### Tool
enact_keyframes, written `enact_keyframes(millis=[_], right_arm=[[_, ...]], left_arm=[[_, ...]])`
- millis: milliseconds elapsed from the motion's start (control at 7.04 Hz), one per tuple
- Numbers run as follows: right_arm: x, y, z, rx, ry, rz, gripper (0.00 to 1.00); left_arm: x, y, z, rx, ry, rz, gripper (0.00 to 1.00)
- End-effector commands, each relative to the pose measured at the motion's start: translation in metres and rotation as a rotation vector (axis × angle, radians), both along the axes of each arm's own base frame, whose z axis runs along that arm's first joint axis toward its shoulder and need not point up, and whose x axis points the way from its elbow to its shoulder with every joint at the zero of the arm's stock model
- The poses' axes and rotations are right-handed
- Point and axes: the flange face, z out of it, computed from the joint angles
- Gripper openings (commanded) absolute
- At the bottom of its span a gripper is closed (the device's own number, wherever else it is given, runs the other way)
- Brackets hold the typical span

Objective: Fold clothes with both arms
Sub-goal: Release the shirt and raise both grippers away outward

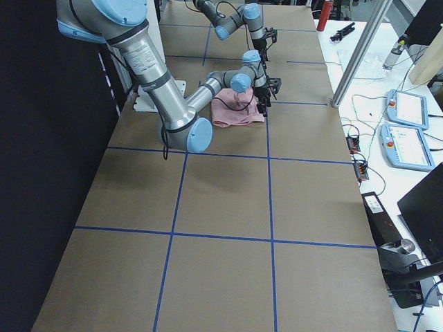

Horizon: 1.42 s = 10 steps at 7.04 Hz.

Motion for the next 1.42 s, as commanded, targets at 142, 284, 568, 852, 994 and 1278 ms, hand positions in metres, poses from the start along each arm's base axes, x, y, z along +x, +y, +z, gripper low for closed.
enact_keyframes(millis=[142,284,568,852,994,1278], right_arm=[[0.041,-0.023,-0.006,0.016,-0.041,-0.143,1.0],[0.06,-0.024,-0.003,0.027,-0.045,-0.16,1.0],[0.138,-0.027,0.034,0.092,-0.035,-0.28,1.0],[0.255,-0.027,0.096,0.131,-0.026,-0.39,1.0],[0.335,-0.021,0.153,0.183,0.026,-0.471,1.0],[0.496,-0.011,0.235,0.205,0.101,-0.563,1.0]], left_arm=[[-0.017,0.01,-0.015,0.033,0.026,0.022,1.0],[-0.026,0.017,-0.016,0.075,0.008,0.056,1.0],[-0.081,0.025,-0.025,0.161,-0.099,0.114,1.0],[-0.178,0.014,0.003,0.232,-0.194,0.194,1.0],[-0.239,-0.001,0.047,0.281,-0.285,0.251,1.0],[-0.379,-0.025,0.122,0.331,-0.421,0.322,1.0]])
